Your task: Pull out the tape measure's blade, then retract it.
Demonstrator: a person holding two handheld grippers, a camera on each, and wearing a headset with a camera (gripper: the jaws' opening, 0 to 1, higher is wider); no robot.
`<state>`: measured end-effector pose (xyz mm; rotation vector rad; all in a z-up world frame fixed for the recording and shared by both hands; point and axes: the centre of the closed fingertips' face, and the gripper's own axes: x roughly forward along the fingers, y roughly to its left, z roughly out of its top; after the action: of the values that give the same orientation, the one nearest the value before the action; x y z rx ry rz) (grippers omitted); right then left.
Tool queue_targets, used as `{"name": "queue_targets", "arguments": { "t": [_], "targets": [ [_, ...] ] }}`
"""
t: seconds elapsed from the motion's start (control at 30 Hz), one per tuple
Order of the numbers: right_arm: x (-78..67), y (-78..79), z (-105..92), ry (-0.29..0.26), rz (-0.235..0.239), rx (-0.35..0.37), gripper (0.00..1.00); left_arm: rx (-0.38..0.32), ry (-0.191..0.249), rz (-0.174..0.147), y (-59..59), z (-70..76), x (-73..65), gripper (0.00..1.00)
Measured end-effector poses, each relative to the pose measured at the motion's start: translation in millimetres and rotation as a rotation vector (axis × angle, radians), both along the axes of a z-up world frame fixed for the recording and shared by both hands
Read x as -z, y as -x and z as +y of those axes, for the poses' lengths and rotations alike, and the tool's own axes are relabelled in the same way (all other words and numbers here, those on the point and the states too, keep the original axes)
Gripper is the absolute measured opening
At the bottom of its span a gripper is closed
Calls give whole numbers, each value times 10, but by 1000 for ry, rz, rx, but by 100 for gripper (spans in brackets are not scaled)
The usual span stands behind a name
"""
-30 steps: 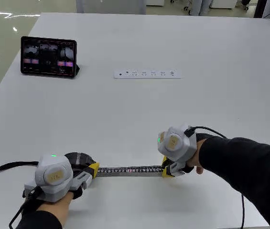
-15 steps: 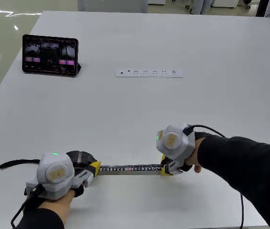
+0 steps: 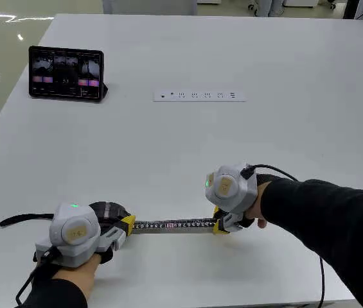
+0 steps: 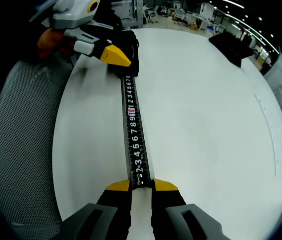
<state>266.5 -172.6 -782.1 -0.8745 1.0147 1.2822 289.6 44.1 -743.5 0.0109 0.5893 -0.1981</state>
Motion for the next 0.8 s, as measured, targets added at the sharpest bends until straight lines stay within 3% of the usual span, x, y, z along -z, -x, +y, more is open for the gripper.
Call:
{"name": "queue_targets", "arguments": {
  "t": [0.8],
  "targets": [
    [-1, 3, 114, -19, -5, 8, 11, 0, -1, 2, 1, 3, 7, 60]
  ]
}}
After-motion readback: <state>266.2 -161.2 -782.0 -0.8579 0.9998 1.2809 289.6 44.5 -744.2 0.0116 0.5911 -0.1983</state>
